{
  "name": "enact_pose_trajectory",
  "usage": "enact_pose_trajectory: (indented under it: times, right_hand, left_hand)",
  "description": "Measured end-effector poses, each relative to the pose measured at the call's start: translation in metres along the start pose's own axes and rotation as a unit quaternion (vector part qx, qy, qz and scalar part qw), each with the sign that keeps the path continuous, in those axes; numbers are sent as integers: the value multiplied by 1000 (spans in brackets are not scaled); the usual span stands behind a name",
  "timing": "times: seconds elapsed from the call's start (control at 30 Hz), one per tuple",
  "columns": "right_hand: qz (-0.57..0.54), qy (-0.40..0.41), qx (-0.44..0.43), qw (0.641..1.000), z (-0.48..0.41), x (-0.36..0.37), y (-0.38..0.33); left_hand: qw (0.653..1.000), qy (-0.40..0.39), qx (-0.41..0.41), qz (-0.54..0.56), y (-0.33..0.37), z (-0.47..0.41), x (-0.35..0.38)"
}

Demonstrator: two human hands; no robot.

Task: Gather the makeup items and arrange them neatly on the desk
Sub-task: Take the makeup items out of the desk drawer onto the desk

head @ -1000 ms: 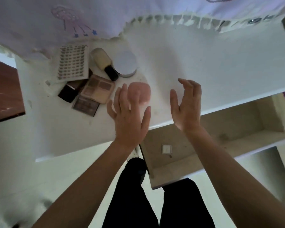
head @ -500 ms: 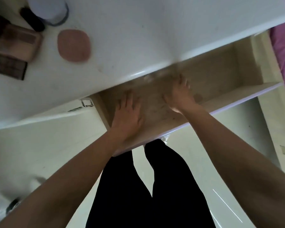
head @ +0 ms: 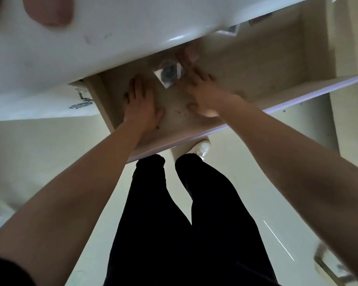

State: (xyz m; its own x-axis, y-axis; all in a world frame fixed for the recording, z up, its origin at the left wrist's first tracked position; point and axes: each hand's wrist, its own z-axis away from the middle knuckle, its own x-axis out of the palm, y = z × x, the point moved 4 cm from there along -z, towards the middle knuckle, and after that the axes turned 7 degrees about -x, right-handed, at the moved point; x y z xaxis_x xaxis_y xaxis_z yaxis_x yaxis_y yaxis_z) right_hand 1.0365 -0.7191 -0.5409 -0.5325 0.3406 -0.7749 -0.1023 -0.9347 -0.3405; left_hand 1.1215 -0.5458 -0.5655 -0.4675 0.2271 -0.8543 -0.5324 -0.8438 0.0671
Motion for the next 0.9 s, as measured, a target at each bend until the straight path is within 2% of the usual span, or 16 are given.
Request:
enact_pose_trajectory:
  times: [0.07, 0.13, 0.2, 0.3, 0.37, 0.5, 0.67, 0.77, 0.9]
  right_hand:
    - [-30, 8, -13, 999, 11, 3, 6]
    - [-90, 51, 14, 994, 17, 0, 21]
    - [-113, 107, 96, 983, 15, -9, 48]
    - [-93, 117, 218, 965, 5, -21, 83]
    - [-73, 120, 240, 961, -4, -28, 97]
    - [-38, 87, 168, 981, -22, -24, 103]
    - [-51, 47, 121, 990, 4, -10, 65]
    - [-25, 82, 82, 993, 16, -6, 45]
    - [-50, 84, 73, 993, 9, -7, 44]
  left_hand:
    - [999, 21, -9, 29, 15, -4, -5]
    - [998, 38, -11, 47, 30, -8, -7]
    - [999, 28, 10, 18, 40, -12, -4]
    - [999, -10, 27, -17, 43, -18, 4]
    - [999, -17, 25, -12, 43, -19, 4]
    - [1000, 16, 11, -2, 44, -15, 1]
    - [998, 61, 15, -1, 50, -11, -7]
    - [999, 45, 27, -4, 55, -7, -11]
    - [998, 54, 44, -1, 51, -6, -14]
